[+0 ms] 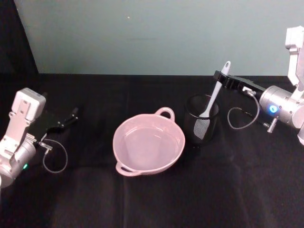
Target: Use the one hand to pick up the spoon and stir the clear water in the bowl.
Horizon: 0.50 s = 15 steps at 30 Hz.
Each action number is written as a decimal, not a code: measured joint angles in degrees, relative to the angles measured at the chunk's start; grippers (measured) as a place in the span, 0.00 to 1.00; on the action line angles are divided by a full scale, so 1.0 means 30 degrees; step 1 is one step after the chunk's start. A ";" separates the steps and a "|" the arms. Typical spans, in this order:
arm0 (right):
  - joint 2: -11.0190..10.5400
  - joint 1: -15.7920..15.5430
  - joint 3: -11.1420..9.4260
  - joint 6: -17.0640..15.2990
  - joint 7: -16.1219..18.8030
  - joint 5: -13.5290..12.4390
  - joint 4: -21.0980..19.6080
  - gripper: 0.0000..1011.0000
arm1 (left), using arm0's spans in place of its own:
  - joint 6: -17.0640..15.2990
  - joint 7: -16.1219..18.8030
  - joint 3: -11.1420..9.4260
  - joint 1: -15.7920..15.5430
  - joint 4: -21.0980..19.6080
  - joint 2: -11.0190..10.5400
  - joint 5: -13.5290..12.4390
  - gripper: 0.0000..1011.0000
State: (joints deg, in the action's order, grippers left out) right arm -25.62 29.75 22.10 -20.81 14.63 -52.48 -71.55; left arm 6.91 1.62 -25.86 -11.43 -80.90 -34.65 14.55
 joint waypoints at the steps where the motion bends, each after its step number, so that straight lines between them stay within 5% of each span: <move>1: 0.0000 -0.0001 0.0001 0.0000 -0.0001 0.0001 0.0000 0.12 | 0.0000 0.0000 -0.0001 0.0000 -0.0001 0.0000 0.0000 1.00; 15: -0.1099 -0.0901 0.0363 0.1404 -0.0470 0.2296 -0.3201 0.12 | 0.0000 0.0000 0.0000 -0.0001 -0.0001 0.0000 -0.0001 1.00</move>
State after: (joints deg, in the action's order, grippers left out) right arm -28.92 27.05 23.19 -16.60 13.22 -45.59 -81.16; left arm 6.91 1.62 -25.86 -11.44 -80.90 -34.65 14.55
